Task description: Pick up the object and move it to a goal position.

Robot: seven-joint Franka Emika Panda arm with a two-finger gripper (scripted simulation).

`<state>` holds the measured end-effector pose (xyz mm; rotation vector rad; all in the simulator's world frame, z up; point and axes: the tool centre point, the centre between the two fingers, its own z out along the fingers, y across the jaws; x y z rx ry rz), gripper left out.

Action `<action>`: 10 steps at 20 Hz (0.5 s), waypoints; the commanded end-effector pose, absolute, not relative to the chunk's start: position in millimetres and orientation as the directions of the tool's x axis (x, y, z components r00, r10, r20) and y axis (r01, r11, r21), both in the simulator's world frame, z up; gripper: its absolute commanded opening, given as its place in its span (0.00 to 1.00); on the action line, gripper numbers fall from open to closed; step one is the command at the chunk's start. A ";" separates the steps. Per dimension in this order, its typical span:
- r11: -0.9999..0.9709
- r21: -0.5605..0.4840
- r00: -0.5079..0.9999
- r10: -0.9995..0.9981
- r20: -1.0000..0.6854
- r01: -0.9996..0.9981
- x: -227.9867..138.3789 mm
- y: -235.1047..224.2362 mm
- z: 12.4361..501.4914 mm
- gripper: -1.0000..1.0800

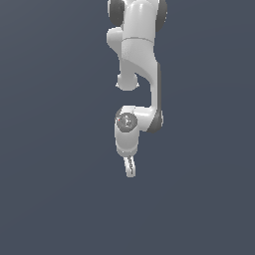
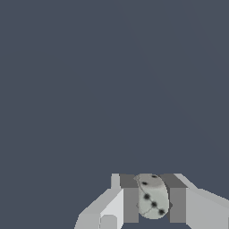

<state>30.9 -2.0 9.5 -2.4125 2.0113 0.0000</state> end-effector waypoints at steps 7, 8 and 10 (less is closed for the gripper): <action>-0.180 0.000 0.180 -0.984 0.000 -0.984 30.5 -2.9 14.0 0.00; -0.180 0.000 0.180 -0.984 0.000 -0.984 30.3 -3.3 16.5 0.00; -0.180 0.000 0.180 -0.984 -0.001 -0.984 29.8 -4.7 23.2 0.00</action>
